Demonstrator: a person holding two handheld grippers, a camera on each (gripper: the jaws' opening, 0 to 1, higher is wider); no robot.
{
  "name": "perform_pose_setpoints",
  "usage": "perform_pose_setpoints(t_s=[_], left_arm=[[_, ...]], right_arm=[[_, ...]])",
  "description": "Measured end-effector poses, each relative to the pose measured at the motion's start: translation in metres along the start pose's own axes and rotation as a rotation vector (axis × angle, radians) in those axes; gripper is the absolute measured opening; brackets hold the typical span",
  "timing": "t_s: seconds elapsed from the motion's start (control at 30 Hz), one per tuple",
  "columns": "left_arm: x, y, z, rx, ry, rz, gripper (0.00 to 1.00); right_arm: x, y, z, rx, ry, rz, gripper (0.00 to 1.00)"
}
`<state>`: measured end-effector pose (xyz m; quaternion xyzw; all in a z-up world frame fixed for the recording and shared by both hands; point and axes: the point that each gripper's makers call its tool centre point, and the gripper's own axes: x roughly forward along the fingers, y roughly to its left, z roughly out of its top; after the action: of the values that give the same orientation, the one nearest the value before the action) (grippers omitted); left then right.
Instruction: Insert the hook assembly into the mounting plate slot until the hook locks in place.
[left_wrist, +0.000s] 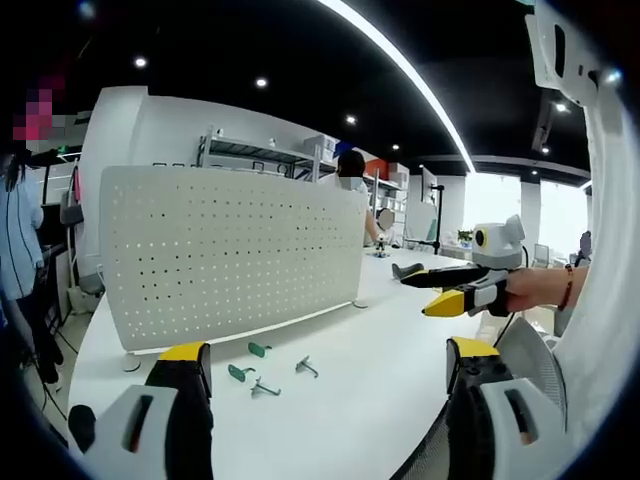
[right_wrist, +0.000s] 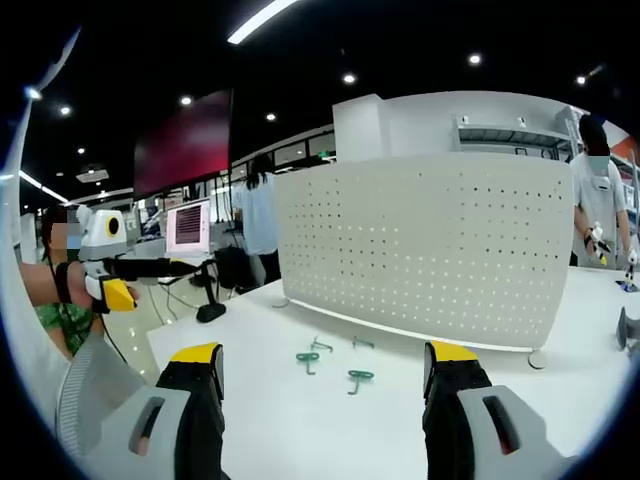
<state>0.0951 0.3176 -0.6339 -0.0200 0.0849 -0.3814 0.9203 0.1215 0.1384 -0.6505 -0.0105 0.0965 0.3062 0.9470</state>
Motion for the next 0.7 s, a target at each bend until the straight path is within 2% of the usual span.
perform_pose_setpoints(t_s=[0.7], left_arm=[[0.0013,0.0018,-0.0072,0.002,0.008,0.005,0.99]], right_arm=[[0.001,0.0087,-0.0025,-0.004,0.009,0.02,0.81]])
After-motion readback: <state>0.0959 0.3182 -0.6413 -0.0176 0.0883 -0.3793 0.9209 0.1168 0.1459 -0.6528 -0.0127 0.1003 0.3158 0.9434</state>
